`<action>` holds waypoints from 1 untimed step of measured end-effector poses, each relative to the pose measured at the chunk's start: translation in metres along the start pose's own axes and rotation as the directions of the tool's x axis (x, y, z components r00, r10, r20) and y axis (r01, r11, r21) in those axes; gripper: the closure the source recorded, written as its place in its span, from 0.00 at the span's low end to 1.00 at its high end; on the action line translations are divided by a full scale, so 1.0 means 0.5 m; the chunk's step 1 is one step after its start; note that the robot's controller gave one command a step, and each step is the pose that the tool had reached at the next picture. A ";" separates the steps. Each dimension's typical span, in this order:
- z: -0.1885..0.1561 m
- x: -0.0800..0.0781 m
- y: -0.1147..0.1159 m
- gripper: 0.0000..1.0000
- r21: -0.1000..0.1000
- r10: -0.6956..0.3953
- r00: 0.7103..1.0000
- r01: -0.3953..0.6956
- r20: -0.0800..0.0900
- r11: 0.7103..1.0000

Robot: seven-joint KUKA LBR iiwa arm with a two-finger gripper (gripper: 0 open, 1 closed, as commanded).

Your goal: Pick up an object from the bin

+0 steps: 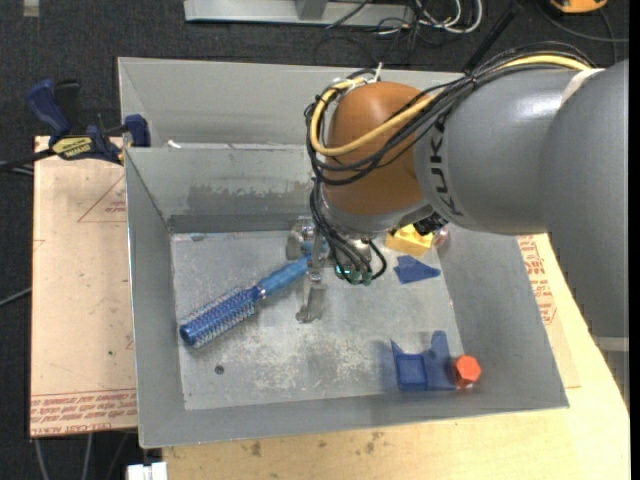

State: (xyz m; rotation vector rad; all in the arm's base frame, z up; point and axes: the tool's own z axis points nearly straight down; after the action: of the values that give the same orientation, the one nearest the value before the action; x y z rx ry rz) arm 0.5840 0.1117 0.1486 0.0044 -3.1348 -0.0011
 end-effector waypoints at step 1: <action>0.161 0.002 0.154 0.00 0.000 -0.327 0.945 0.327 0.004 0.945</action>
Offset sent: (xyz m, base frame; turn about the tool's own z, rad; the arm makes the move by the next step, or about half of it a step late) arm -0.0004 0.0748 -0.0786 -0.3314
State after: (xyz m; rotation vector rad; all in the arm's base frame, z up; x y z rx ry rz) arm 0.5823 0.1889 0.0683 0.5240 -3.0952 -0.0039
